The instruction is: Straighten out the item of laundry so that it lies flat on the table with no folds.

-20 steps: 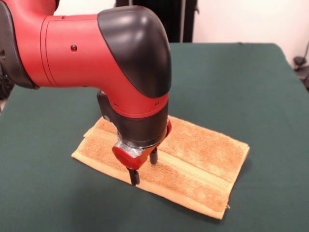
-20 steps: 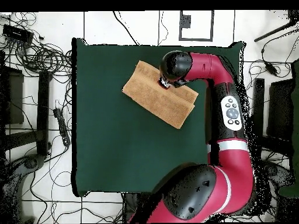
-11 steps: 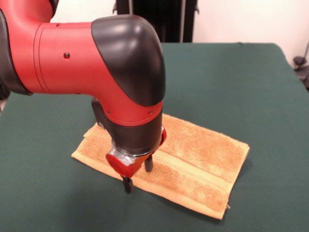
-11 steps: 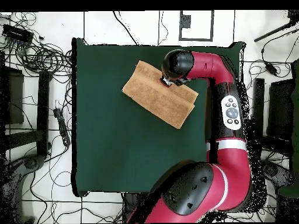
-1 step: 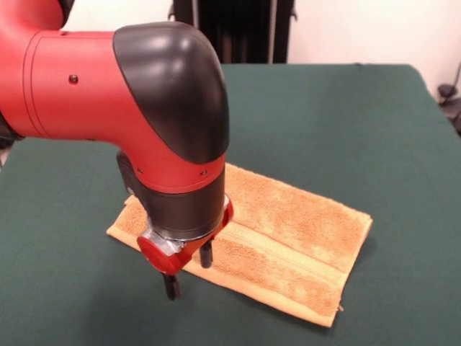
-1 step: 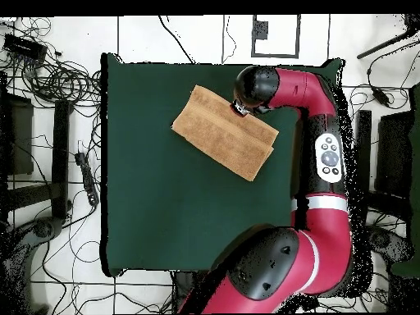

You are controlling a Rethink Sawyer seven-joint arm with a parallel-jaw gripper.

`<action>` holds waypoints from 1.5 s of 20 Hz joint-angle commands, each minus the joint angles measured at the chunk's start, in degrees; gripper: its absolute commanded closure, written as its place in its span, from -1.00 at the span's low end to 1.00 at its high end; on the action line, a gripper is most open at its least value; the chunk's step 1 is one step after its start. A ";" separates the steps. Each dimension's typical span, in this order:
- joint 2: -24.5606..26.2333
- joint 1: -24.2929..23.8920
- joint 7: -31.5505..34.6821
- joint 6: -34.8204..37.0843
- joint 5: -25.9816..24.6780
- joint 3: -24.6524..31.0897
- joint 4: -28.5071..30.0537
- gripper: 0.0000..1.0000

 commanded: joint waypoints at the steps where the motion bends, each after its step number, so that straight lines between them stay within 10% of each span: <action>1: 1.81 2.21 -17.85 -3.28 -2.59 2.95 1.19 -1.00; 30: -2.57 3.30 -13.00 2.53 -0.38 1.33 5.15 -1.00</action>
